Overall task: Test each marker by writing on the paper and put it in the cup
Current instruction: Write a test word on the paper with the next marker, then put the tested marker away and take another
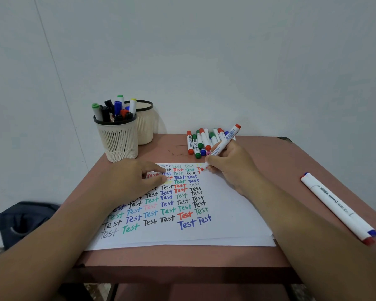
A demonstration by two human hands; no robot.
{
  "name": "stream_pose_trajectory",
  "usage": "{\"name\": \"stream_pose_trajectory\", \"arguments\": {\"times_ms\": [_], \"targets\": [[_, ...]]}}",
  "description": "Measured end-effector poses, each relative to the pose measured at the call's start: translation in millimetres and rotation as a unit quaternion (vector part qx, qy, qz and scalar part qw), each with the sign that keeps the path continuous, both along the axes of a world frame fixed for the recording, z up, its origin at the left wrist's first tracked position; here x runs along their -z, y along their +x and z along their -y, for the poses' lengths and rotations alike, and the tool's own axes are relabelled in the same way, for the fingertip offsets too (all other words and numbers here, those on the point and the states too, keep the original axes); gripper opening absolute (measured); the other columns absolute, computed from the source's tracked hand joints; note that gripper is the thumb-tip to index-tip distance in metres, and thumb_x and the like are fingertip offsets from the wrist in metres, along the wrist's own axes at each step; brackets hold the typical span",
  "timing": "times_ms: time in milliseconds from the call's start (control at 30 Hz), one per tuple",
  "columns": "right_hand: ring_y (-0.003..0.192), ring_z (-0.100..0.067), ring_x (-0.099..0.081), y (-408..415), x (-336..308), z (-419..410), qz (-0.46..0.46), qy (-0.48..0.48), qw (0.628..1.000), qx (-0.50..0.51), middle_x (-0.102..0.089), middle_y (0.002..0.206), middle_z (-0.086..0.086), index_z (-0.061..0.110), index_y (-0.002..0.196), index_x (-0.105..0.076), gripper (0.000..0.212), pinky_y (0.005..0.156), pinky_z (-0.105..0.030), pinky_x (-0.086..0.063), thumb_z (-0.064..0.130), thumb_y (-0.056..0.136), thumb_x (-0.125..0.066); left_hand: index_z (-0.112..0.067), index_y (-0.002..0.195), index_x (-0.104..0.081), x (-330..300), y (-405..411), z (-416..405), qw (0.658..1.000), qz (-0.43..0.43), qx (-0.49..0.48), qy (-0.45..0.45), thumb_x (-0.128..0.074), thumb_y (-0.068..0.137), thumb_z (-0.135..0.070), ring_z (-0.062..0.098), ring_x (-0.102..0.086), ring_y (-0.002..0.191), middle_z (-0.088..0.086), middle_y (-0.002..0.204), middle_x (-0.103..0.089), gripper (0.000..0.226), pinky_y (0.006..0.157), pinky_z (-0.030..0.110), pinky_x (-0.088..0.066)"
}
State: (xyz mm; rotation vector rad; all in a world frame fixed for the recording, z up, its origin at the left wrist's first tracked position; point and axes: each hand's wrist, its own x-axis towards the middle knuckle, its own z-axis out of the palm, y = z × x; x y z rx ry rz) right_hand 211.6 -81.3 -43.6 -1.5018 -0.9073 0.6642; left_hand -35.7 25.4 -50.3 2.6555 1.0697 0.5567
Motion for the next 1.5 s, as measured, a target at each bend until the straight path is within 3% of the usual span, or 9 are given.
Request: {"name": "stream_pose_trajectory", "arguments": {"times_ms": [700,1033,1167,1500], "targets": [[0.085,-0.022,-0.067,1.3,2.6,-3.1,0.018,-0.015,1.000,-0.018,-0.068,0.101,-0.014,0.015,0.103,-0.062,0.024,0.083,-0.044,-0.064,0.004,0.088,-0.077,-0.053,0.117,-0.066,-0.4,-0.8,-1.0,1.000,-0.009,0.003,-0.006,-0.055,0.087,-0.070,0.006,-0.060,0.061,-0.006,0.066,-0.064,0.036,0.061,0.031,-0.050],[0.084,-0.018,-0.062,5.5,5.2,-5.3,0.001,0.006,1.000,-0.001,-0.064,0.090,-0.003,0.015,0.097,-0.061,0.021,0.086,-0.043,-0.064,0.001,0.087,-0.073,-0.053,0.115,-0.067,-3.2,0.0,2.6,1.000,-0.008,-0.008,-0.007,-0.057,0.088,-0.069,0.003,-0.058,0.061,-0.009,0.063,-0.060,0.033,0.052,0.022,-0.033],[0.083,-0.017,-0.061,6.3,5.9,-6.8,0.006,0.002,1.000,0.004,-0.064,0.089,-0.002,0.014,0.098,-0.061,0.021,0.087,-0.047,-0.063,0.000,0.087,-0.072,-0.052,0.116,-0.067,-2.7,-0.1,2.1,1.000,-0.010,-0.006,-0.008,-0.056,0.088,-0.069,0.005,-0.060,0.062,-0.008,0.066,-0.063,0.035,0.057,0.026,-0.045],[0.086,-0.018,-0.063,5.3,4.2,-6.1,0.010,-0.008,1.000,-0.001,-0.064,0.094,-0.004,0.016,0.100,-0.061,0.022,0.086,-0.044,-0.064,0.004,0.088,-0.075,-0.053,0.116,-0.066,-0.9,-0.3,-0.3,1.000,-0.012,-0.002,0.000,-0.055,0.087,-0.070,0.005,-0.059,0.061,-0.007,0.062,-0.061,0.035,0.056,0.026,-0.044]]}}
